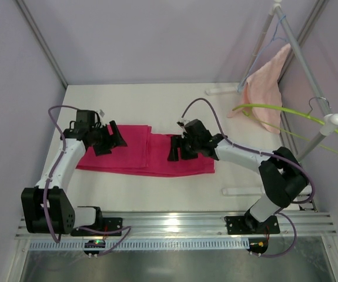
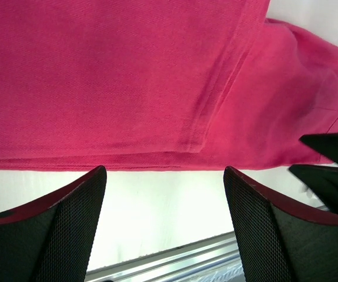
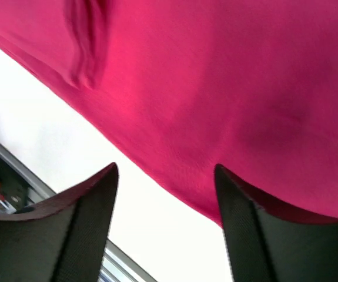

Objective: Place the trousers on the hanger
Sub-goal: Fold the trousers

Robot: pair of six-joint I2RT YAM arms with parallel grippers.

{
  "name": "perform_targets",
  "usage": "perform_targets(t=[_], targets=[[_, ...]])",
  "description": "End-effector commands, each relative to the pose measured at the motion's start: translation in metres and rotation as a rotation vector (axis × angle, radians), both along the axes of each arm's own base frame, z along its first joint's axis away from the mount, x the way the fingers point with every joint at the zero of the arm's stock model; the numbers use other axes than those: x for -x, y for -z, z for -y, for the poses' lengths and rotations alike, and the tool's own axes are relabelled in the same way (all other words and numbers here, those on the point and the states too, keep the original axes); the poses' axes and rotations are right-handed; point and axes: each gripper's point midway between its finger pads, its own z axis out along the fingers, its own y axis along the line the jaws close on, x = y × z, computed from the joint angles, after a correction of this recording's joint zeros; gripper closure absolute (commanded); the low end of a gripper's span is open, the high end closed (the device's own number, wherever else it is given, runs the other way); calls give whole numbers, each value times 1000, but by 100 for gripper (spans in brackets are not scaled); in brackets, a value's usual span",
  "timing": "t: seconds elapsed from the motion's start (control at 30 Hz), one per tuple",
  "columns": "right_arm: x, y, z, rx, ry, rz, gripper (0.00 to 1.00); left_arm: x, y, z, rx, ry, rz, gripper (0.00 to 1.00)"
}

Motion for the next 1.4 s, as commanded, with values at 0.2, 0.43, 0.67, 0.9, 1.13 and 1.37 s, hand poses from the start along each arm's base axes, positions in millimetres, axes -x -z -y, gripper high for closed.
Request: perform_targets(t=[0.2, 0.43, 0.67, 0.9, 1.13, 1.37], targets=[[-88, -47, -103, -53, 84, 205, 20, 4, 0, -4, -18, -3, 73, 20], [-111, -3, -134, -25, 92, 175, 20, 4, -3, -7, -32, -18, 91, 20], [-110, 18, -158, -53, 27, 143, 26, 4, -4, -9, -39, -23, 94, 20], [-111, 7, -171, -105, 6, 147, 37, 4, -2, -12, -56, -30, 87, 20], [-115, 5, -177, -102, 14, 127, 50, 3, -2, -16, -73, -45, 89, 20], [-116, -12, -181, -141, 24, 136, 93, 4, -2, -19, -87, -55, 87, 20]])
